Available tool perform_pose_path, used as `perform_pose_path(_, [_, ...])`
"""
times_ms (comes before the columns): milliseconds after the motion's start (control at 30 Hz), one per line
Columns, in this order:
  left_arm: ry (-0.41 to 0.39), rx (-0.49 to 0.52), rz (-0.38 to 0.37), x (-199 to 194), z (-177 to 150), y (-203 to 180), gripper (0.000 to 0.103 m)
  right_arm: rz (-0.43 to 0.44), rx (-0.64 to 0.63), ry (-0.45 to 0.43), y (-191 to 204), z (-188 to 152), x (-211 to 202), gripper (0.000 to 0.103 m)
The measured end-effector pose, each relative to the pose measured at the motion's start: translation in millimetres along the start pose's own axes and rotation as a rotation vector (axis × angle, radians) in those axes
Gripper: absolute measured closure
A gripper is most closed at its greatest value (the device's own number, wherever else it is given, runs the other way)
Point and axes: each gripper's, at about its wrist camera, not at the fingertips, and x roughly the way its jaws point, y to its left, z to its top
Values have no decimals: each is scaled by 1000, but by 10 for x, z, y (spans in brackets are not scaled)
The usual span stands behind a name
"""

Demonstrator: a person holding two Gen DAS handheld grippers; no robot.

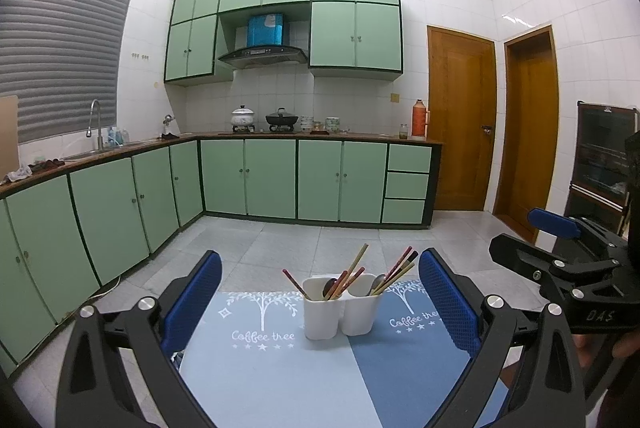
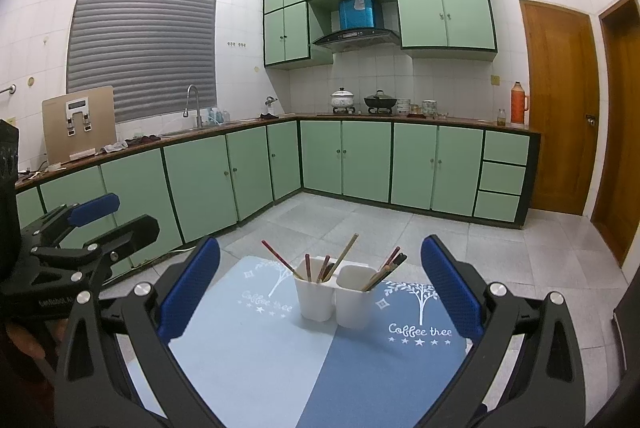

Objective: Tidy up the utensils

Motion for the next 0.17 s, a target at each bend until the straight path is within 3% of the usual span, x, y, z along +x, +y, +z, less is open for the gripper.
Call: perform_pose_path(167, [4,-1,1,-5,-2,17,6,-1,1,4,4,-14,17,5])
